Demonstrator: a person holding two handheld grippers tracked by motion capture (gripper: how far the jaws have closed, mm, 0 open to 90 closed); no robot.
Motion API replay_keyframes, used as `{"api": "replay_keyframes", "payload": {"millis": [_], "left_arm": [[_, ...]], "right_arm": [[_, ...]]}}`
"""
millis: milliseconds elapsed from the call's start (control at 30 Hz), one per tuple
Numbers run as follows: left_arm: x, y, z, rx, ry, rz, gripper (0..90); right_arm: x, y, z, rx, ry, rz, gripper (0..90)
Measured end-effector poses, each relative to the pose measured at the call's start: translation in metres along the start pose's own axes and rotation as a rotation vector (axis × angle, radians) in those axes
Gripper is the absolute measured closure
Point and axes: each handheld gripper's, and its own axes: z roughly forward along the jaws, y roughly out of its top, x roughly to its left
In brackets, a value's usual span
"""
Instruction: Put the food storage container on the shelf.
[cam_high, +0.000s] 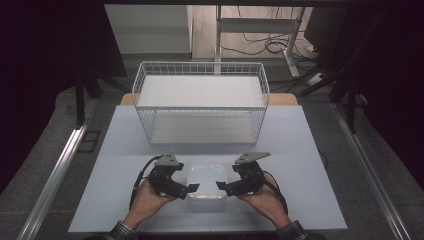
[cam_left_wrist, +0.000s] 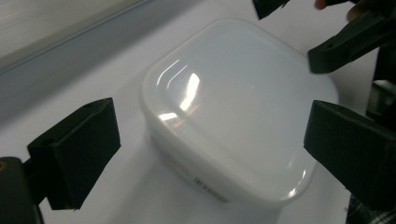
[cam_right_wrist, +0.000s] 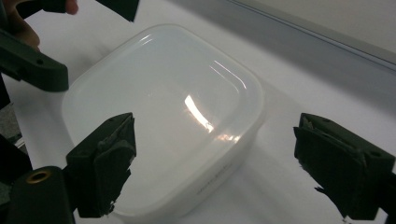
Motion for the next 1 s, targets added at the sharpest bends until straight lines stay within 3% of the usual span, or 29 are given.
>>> {"api": "replay_keyframes", "payload": {"millis": [100, 200, 233, 267, 333, 367, 400, 433, 467, 500, 533, 633, 667, 700, 800, 867, 1000], "left_arm": [[0.002, -0.003, 0.004, 0.017, 0.001, -0.004, 6.2], [0.005, -0.01, 0.007, 0.026, -0.064, -0.045, 14.6], [0.005, -0.01, 0.007, 0.026, -0.064, -0.045, 17.9], [0.006, -0.011, 0.005, 0.026, -0.083, -0.073, 19.7], [0.004, -0.013, 0.001, 0.028, -0.084, -0.097, 24.9], [0.004, -0.013, 0.001, 0.028, -0.084, -0.097, 28.5], [0.004, -0.016, -0.005, 0.026, -0.089, -0.126, 33.3], [0.004, -0.016, -0.005, 0.026, -0.089, -0.126, 37.9], [0.004, -0.019, -0.011, 0.017, -0.095, -0.145, 42.9], [0.004, -0.019, -0.011, 0.017, -0.095, -0.145, 48.5], [0.003, -0.02, -0.014, 0.01, -0.098, -0.157, 53.2], [-0.001, -0.021, -0.02, -0.001, -0.094, -0.188, 60.5], [-0.006, -0.021, -0.022, -0.009, -0.068, -0.207, 62.5], [-0.006, -0.021, -0.022, -0.009, -0.068, -0.207, 65.1], [-0.008, -0.021, -0.028, -0.054, -0.06, -0.224, 75.5], [-0.006, -0.023, -0.029, -0.096, -0.063, -0.25, 80.0], [-0.006, -0.023, -0.028, -0.099, -0.045, -0.245, 80.3]], "right_arm": [[0.0, -0.002, 0.006, 0.034, 0.011, 0.008, 17.9], [-0.002, -0.004, 0.006, 0.039, 0.057, 0.064, 24.6], [-0.002, -0.004, 0.006, 0.039, 0.057, 0.064, 24.6], [-0.004, -0.004, 0.006, 0.054, 0.087, 0.117, 28.7], [-0.005, -0.006, 0.005, 0.068, 0.105, 0.157, 32.3], [-0.007, -0.006, 0.003, 0.074, 0.113, 0.169, 35.9], [-0.007, -0.007, 0.001, 0.078, 0.119, 0.184, 40.7], [-0.007, -0.007, 0.001, 0.078, 0.119, 0.184, 40.7], [-0.008, -0.008, -0.005, 0.073, 0.122, 0.208, 51.9], [-0.008, -0.008, -0.005, 0.073, 0.122, 0.208, 51.9], [-0.008, -0.009, -0.012, 0.065, 0.129, 0.23, 59.7], [-0.004, -0.01, -0.018, 0.064, 0.129, 0.239, 64.3], [-0.003, -0.01, -0.02, 0.063, 0.126, 0.239, 66.1], [-0.003, -0.01, -0.02, 0.063, 0.126, 0.239, 66.1], [-0.001, -0.01, -0.026, 0.034, 0.107, 0.239, 74.1], [0.001, -0.01, -0.029, 0.008, 0.058, 0.213, 78.8], [0.006, -0.01, -0.028, -0.008, 0.028, 0.194, 78.8]]}}
